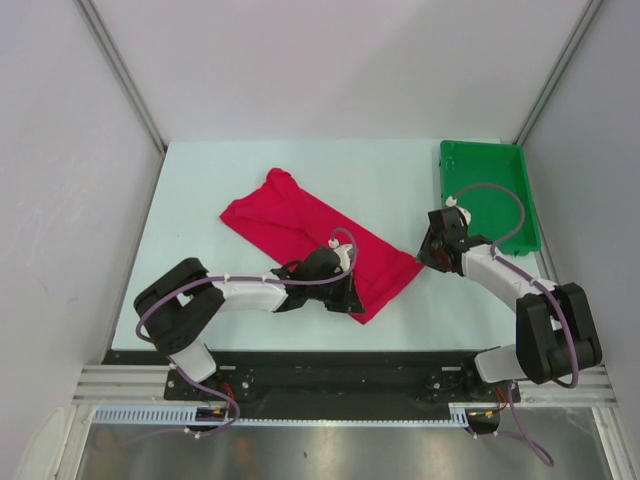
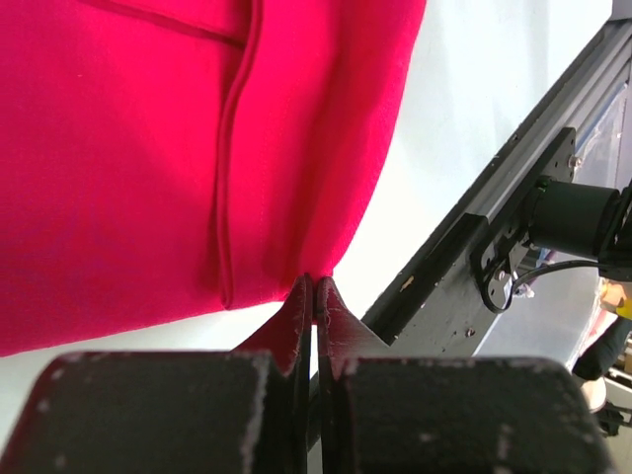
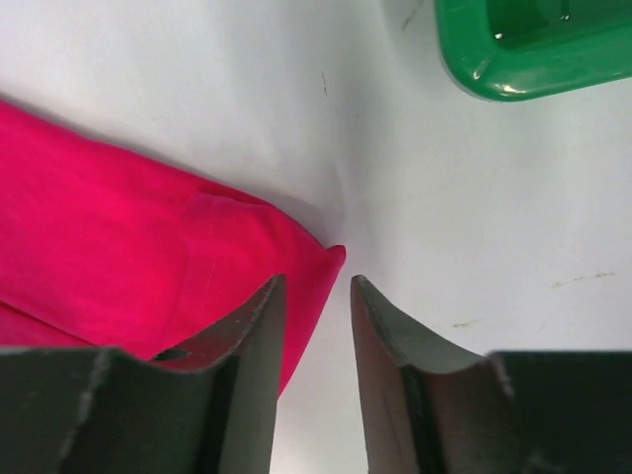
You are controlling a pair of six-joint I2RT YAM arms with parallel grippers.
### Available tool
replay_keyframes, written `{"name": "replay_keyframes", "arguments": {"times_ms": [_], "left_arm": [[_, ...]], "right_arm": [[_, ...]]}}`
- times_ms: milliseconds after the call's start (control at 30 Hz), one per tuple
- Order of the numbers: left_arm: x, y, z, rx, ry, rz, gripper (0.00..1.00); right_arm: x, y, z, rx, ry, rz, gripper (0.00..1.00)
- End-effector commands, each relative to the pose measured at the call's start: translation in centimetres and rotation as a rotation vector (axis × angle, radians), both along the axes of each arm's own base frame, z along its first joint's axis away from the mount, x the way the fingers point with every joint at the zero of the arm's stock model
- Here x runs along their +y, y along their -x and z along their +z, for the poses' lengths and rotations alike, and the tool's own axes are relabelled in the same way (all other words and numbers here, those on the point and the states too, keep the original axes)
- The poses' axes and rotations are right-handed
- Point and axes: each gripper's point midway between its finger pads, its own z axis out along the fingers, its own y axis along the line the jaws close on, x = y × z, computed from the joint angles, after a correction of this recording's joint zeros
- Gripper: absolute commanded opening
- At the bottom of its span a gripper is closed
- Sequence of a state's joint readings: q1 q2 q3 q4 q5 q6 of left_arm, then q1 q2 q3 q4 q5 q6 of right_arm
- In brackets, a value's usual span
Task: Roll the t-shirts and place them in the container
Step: Roll the T-shirt to the center of the board.
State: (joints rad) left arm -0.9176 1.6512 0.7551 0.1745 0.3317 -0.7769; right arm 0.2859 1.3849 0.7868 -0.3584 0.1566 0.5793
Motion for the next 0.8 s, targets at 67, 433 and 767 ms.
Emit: {"name": "replay_keyframes", "arguments": {"times_ms": [67, 433, 767], "left_arm": [[0.0, -0.8, 1.5, -0.047, 0.032, 0.017, 0.0], [0.3, -0.7, 1.4, -0.049, 0.024, 0.019, 0.0], [0.8, -0.6, 1.3, -0.058, 0.013, 0.023, 0.0]], "right_arm": [[0.3, -0.5, -1.0, 0.008, -0.006, -0.002, 0.35], [0.9, -1.4, 0.1, -0.033, -0.014, 0.008, 0.03], [2.9, -2.8, 0.8, -0.053, -0.014, 0.038, 0.0]]}}
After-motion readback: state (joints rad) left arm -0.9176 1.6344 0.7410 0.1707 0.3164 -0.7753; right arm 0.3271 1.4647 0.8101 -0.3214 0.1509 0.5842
